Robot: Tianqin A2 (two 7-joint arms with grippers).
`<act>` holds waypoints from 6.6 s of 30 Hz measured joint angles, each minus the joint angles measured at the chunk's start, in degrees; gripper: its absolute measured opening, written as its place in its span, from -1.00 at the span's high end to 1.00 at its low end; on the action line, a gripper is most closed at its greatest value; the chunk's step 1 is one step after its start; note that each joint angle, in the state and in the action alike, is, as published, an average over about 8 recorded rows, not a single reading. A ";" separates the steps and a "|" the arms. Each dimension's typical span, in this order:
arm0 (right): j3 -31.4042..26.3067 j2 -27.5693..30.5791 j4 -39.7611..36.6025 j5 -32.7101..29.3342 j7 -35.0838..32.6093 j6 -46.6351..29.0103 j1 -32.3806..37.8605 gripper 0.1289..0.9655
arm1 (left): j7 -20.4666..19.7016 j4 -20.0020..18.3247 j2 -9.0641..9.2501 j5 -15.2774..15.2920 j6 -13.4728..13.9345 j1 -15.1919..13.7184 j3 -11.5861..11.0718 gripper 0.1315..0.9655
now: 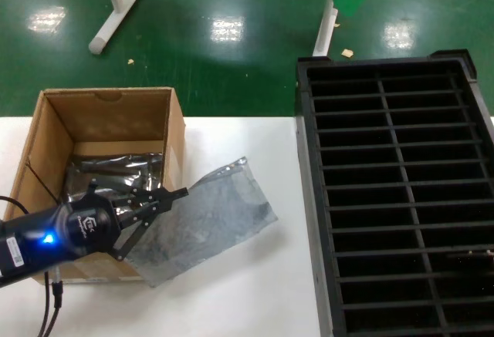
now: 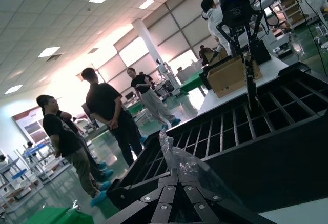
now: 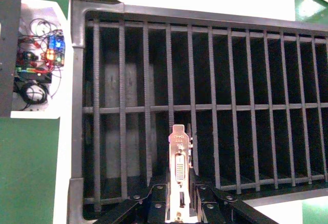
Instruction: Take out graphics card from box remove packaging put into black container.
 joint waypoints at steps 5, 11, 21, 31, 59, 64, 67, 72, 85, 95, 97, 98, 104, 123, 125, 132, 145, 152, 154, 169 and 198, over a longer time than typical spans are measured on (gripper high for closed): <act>0.06 0.33 0.07 0.71 -0.32 0.03 -0.43 0.82 | 0.07 0.17 0.04 0.00 0.00 -0.02 0.12 0.98; 0.31 0.10 0.10 0.81 -0.53 0.17 -1.21 0.82 | 0.12 0.31 0.11 0.00 0.00 -0.16 0.18 0.98; -1.00 -1.55 -0.82 -0.92 -1.00 0.15 -0.15 0.82 | 0.28 1.19 0.38 0.00 0.00 -0.23 0.18 0.98; -9.58 -2.34 -4.52 -0.10 -1.61 -0.02 8.42 0.82 | 0.43 1.76 0.48 0.00 0.00 0.33 0.16 0.98; -27.12 -6.07 -16.22 0.45 -7.93 -0.05 25.60 0.82 | 0.46 2.34 0.92 0.00 0.00 2.72 -0.87 0.98; -27.51 -6.45 -16.82 0.19 -8.09 -0.05 26.27 0.83 | 0.43 2.49 1.07 0.00 0.00 2.77 -0.89 0.98; -27.69 -6.64 -17.04 0.07 -8.04 -0.05 26.63 0.83 | 0.42 2.60 1.18 0.00 0.00 2.76 -0.87 0.98; -27.64 -6.75 -17.07 -0.11 -7.78 -0.04 26.69 0.83 | 0.40 2.80 1.33 0.00 0.00 2.67 -0.83 0.98; -26.21 -6.60 -16.03 -0.88 -6.64 -0.04 24.71 0.83 | 0.29 3.36 1.55 0.00 0.00 2.36 -0.66 0.98; -21.87 -8.02 -15.20 -2.58 -5.84 0.00 20.34 0.79 | 0.21 3.56 1.71 0.00 0.00 2.37 -0.56 0.98; -20.85 -8.35 -15.09 -2.84 -5.82 0.03 19.30 0.74 | 0.20 3.55 1.73 0.00 0.00 2.38 -0.55 0.98; -20.33 -8.51 -15.05 -2.98 -5.84 0.06 18.76 0.71 | 0.20 3.54 1.73 0.00 0.00 2.38 -0.54 0.98; -17.26 -9.20 -14.81 -3.69 -6.23 0.33 15.29 0.58 | 0.16 3.39 1.73 0.00 0.00 2.42 -0.55 0.98; -2.66 -8.79 -12.97 -7.20 -1.78 16.41 -2.33 -0.25 | -1.00 0.65 0.72 0.00 0.00 2.70 -0.18 0.98; -0.78 -8.73 -12.69 -7.46 -0.62 18.88 -4.63 -0.31 | -1.29 -0.07 0.54 0.00 0.00 2.71 -0.18 0.98; 1.15 -9.24 -12.53 -7.82 -0.39 19.67 -6.32 -0.51 | -2.25 -3.05 0.03 0.00 0.00 3.02 -0.05 0.98; 1.69 -10.06 -12.70 -8.21 -1.55 17.74 -5.98 -0.94 | -4.35 -9.76 0.86 0.00 0.00 2.96 3.01 0.98; 2.06 -10.31 -12.71 -8.36 -1.71 17.42 -6.13 -0.99 | -2.32 -9.49 2.56 0.04 0.00 1.27 7.56 0.98; 2.15 -10.37 -12.71 -8.39 -1.74 17.35 -6.17 -1.00 | -1.41 -8.64 3.17 0.16 0.00 0.66 8.67 0.97; 2.67 -10.71 -12.71 -8.60 -1.93 16.97 -6.39 -1.00 | 2.75 -2.31 6.33 6.95 -0.11 -1.03 4.59 0.77; 5.79 -16.87 -14.86 -2.45 -6.54 28.43 -12.79 -1.00 | -17.53 -26.35 8.33 14.64 -21.21 16.68 -19.88 -0.51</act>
